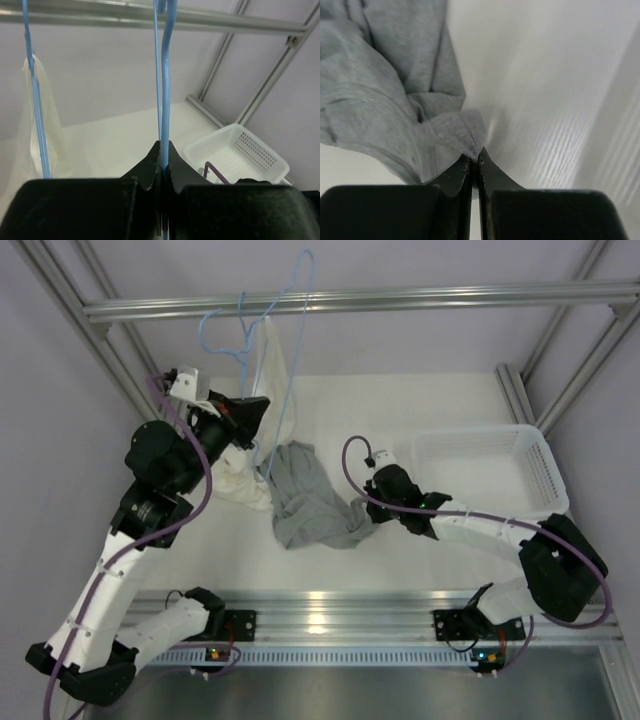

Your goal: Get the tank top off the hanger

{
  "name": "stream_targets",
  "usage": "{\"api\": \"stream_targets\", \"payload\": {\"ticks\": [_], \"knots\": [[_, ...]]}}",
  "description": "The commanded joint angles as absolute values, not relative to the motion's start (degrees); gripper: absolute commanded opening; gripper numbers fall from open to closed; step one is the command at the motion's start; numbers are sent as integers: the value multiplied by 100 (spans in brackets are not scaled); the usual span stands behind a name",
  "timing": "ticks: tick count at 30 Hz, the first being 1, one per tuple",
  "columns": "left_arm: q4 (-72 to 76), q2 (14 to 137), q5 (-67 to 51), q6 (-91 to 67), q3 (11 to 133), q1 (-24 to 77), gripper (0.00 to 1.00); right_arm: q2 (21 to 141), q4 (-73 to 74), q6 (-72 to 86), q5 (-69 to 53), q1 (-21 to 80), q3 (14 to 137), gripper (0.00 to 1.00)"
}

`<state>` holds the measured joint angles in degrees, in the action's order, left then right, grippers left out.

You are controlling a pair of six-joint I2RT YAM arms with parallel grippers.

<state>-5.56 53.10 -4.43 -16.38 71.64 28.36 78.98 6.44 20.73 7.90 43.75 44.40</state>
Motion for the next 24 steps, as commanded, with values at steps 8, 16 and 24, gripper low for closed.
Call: {"api": "stream_targets", "payload": {"ticks": [8,16,24], "knots": [[-4033,5134,-616,-1855,7585,2865,0,8122,641,2109,1283,4456,4474,16],[-4825,5466,-449,-1776,8173,2857,0,6848,1247,2013,1686,4465,4684,87],[-4939,7258,841,-1512,10033,3593,0,5749,1766,1995,1687,4456,4904,99]]}}
